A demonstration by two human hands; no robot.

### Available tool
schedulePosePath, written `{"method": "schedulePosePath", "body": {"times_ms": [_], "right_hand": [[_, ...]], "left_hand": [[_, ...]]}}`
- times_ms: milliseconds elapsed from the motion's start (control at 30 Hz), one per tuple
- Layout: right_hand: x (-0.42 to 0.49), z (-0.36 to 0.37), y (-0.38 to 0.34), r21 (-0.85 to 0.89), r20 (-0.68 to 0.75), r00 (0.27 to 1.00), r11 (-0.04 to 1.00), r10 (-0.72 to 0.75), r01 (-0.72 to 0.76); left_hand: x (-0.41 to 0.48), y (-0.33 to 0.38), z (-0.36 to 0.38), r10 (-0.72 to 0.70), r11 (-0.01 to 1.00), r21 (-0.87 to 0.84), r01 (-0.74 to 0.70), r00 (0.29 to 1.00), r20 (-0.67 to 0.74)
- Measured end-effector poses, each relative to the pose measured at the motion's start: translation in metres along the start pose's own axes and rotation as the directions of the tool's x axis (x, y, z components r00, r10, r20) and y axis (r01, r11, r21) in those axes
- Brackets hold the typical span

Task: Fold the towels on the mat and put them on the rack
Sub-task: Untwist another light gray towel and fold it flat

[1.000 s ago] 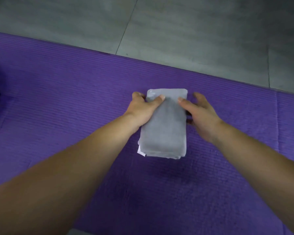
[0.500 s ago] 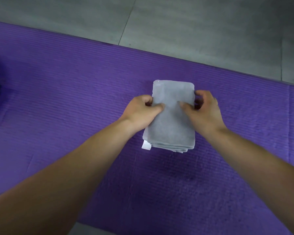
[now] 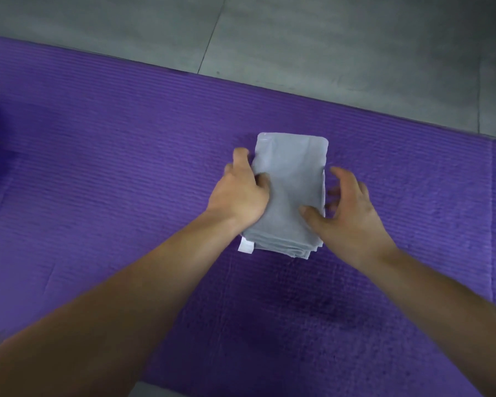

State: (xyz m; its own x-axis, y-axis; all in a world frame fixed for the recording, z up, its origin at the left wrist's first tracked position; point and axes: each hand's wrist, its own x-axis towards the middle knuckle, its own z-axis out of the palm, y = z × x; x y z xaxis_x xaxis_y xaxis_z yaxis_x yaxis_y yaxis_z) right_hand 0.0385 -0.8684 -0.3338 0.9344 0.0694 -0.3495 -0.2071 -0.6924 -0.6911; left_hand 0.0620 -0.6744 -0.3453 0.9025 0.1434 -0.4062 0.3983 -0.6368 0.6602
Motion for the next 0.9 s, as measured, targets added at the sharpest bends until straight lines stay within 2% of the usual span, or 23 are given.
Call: {"method": "schedulePosePath", "body": {"times_ms": [67, 133, 200, 267, 333, 433, 533, 600, 633, 667, 733, 767, 833, 900], "right_hand": [[0.010, 0.000, -0.005, -0.202, -0.096, 0.964, 0.953, -0.249, 0.226], [0.031, 0.003, -0.008, -0.344, -0.024, 0.906, 0.854, -0.424, 0.390], [0.054, 0.008, -0.005, -0.432, 0.133, 0.901, 0.794, -0.413, 0.427], [0.067, 0.013, 0.002, -0.505, 0.237, 0.896, 0.741, -0.374, 0.443], [0.070, 0.014, 0.013, -0.553, 0.280, 0.889, 0.696, -0.363, 0.459], [0.067, 0.014, 0.024, -0.569, 0.311, 0.889, 0.684, -0.335, 0.457], [0.073, 0.011, 0.022, -0.505, 0.343, 0.891, 0.742, -0.297, 0.442], [0.078, 0.006, 0.018, -0.357, 0.323, 0.903, 0.847, -0.283, 0.393], [0.078, 0.005, 0.018, -0.238, 0.253, 0.925, 0.909, -0.283, 0.343], [0.077, 0.004, 0.017, -0.104, 0.123, 0.956, 0.955, -0.265, 0.278], [0.074, 0.002, 0.015, 0.093, -0.179, 0.977, 0.987, -0.116, 0.134], [0.073, 0.000, 0.014, 0.146, -0.240, 0.971, 0.988, -0.014, 0.050], [0.072, -0.001, 0.013, 0.159, -0.156, 0.981, 0.983, 0.116, -0.091], [0.072, -0.001, 0.015, 0.222, -0.049, 0.984, 0.963, 0.171, -0.156]], "left_hand": [[-0.004, -0.003, 0.003, 0.154, 0.979, 0.145, -0.142, 0.985, -0.076], [-0.009, -0.010, 0.010, 0.343, 0.906, 0.274, -0.322, 0.939, -0.030], [-0.013, -0.023, 0.020, 0.396, 0.847, 0.356, -0.396, 0.915, 0.075], [-0.014, -0.036, 0.027, 0.371, 0.829, 0.400, -0.391, 0.919, 0.130], [-0.012, -0.041, 0.029, 0.331, 0.831, 0.410, -0.376, 0.926, 0.179], [-0.011, -0.038, 0.029, 0.291, 0.836, 0.408, -0.368, 0.926, 0.240], [-0.008, -0.029, 0.020, 0.223, 0.911, 0.290, -0.295, 0.940, 0.256], [-0.001, -0.021, 0.012, 0.205, 0.971, 0.097, -0.221, 0.967, 0.148], [0.005, -0.016, 0.008, 0.168, 0.985, -0.043, -0.165, 0.983, 0.071], [0.011, -0.011, 0.004, 0.092, 0.983, -0.159, -0.087, 0.995, 0.024], [0.028, 0.002, -0.003, -0.092, 0.966, -0.243, 0.092, 0.996, 0.010], [0.038, 0.007, -0.006, -0.144, 0.960, -0.240, 0.144, 0.989, 0.018], [0.050, 0.018, -0.010, -0.187, 0.942, -0.271, 0.196, 0.981, 0.059], [0.056, 0.023, -0.009, -0.210, 0.925, -0.305, 0.226, 0.974, 0.085]]}}
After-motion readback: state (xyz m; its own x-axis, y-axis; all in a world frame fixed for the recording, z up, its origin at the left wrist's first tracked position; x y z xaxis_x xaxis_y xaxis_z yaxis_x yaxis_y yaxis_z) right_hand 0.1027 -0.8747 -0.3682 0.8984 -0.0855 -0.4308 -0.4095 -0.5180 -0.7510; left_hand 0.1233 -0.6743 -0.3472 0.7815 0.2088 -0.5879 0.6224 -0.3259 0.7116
